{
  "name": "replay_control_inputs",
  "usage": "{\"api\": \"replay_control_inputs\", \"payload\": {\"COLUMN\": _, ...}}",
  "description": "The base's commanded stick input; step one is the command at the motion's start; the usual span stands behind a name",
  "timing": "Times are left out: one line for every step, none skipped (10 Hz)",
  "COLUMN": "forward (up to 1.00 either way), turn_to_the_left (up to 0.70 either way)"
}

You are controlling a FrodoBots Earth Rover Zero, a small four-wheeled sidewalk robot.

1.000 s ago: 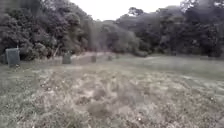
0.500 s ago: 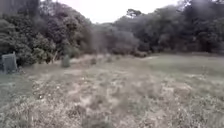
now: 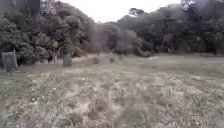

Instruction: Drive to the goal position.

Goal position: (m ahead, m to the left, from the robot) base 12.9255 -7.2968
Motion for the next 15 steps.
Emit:
{"api": "replay_control_inputs", "payload": {"forward": 0.5, "turn_to_the_left": 0.0}}
{"api": "replay_control_inputs", "payload": {"forward": 0.5, "turn_to_the_left": 0.0}}
{"api": "replay_control_inputs", "payload": {"forward": 0.5, "turn_to_the_left": 0.0}}
{"api": "replay_control_inputs", "payload": {"forward": 0.5, "turn_to_the_left": 0.0}}
{"api": "replay_control_inputs", "payload": {"forward": 0.5, "turn_to_the_left": 0.0}}
{"api": "replay_control_inputs", "payload": {"forward": 0.5, "turn_to_the_left": 0.0}}
{"api": "replay_control_inputs", "payload": {"forward": 0.5, "turn_to_the_left": 0.0}}
{"api": "replay_control_inputs", "payload": {"forward": 0.5, "turn_to_the_left": 0.0}}
{"api": "replay_control_inputs", "payload": {"forward": 0.5, "turn_to_the_left": 0.0}}
{"api": "replay_control_inputs", "payload": {"forward": 0.5, "turn_to_the_left": 0.0}}
{"api": "replay_control_inputs", "payload": {"forward": 0.5, "turn_to_the_left": 0.0}}
{"api": "replay_control_inputs", "payload": {"forward": 0.5, "turn_to_the_left": 0.0}}
{"api": "replay_control_inputs", "payload": {"forward": 0.5, "turn_to_the_left": 0.0}}
{"api": "replay_control_inputs", "payload": {"forward": 0.5, "turn_to_the_left": 0.0}}
{"api": "replay_control_inputs", "payload": {"forward": 0.5, "turn_to_the_left": 0.0}}
